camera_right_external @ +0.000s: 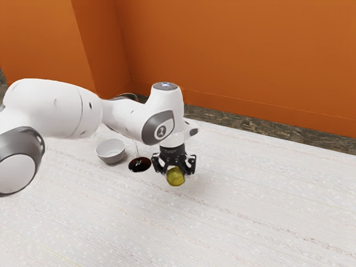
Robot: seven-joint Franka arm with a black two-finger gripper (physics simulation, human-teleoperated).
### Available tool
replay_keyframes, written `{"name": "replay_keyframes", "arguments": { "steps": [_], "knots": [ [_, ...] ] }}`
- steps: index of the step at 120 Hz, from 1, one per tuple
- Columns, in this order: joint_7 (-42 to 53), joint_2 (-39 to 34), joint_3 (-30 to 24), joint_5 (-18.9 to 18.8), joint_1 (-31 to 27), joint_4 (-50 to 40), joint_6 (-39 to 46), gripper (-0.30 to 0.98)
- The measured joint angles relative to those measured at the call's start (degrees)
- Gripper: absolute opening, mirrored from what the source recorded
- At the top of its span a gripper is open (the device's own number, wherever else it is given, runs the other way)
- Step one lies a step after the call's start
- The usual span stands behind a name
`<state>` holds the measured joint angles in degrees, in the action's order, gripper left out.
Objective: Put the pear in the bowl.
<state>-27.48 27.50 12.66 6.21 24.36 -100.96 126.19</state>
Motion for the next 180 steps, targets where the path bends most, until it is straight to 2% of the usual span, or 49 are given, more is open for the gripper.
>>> {"name": "replay_keyframes", "arguments": {
  "steps": [14,25,57,82,106,140,180],
  "knots": [
    [-0.54,-8.25,0.17,0.03,-0.69,-9.44,-0.07,0.23],
    [-0.88,-14.17,0.16,0.02,-3.75,-15.34,-0.15,0.23],
    [-1.39,-20.74,0.25,-0.44,-17.05,-21.30,-0.44,0.24],
    [-1.54,-20.01,0.35,-0.65,-24.97,-20.17,0.63,0.24],
    [-1.57,-16.41,0.67,-0.35,-28.76,-17.54,5.59,0.25],
    [-1.97,-12.39,0.66,0.77,-29.07,-15.54,16.27,0.25],
    [-2.35,-9.90,-0.59,4.96,-28.10,-15.11,23.91,0.25]
  ]
}}
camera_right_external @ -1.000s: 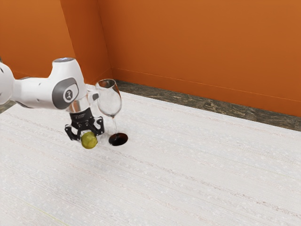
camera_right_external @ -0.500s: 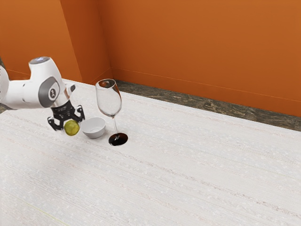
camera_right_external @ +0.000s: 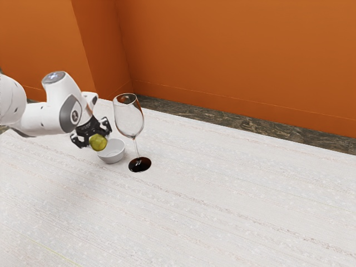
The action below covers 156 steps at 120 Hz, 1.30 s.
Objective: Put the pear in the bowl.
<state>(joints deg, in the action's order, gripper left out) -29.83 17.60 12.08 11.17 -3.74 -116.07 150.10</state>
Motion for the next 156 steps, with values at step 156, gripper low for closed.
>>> {"name": "replay_keyframes", "arguments": {
  "steps": [156],
  "knots": [
    [3.28,-13.68,-1.83,3.20,-1.03,-12.28,1.70,0.66]
  ]
}}
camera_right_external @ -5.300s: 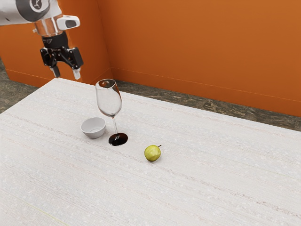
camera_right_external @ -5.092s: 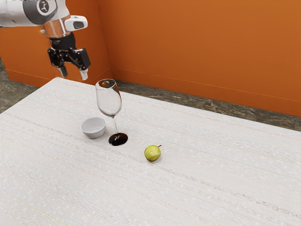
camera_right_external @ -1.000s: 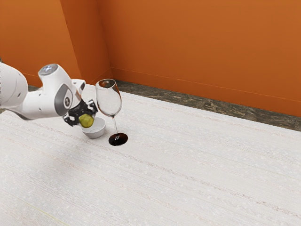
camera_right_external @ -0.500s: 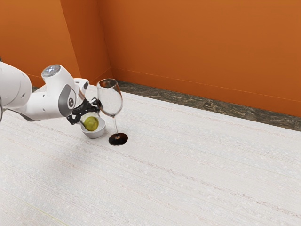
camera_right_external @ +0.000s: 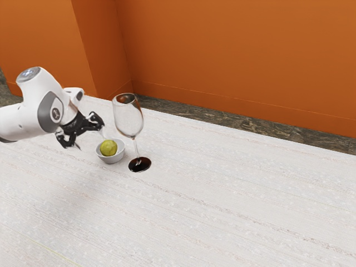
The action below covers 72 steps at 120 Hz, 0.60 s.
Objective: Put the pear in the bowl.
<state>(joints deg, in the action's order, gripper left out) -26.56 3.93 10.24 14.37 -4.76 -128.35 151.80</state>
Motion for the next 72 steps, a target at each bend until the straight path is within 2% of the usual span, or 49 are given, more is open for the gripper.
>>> {"name": "replay_keyframes", "arguments": {
  "steps": [16,28,39,52,72],
  "knots": [
    [0.78,-11.04,0.30,-0.79,-2.85,-0.05,-12.75,0.66],
    [3.19,-12.73,0.22,-5.00,-1.71,11.10,-23.66,0.66],
    [6.63,-7.91,-0.24,-9.33,2.37,27.07,-33.78,0.66],
    [11.26,0.73,-2.74,-11.80,4.04,43.65,-44.15,0.66],
    [17.86,2.63,-4.35,-13.10,3.49,48.72,-53.61,0.66]
  ]
}}
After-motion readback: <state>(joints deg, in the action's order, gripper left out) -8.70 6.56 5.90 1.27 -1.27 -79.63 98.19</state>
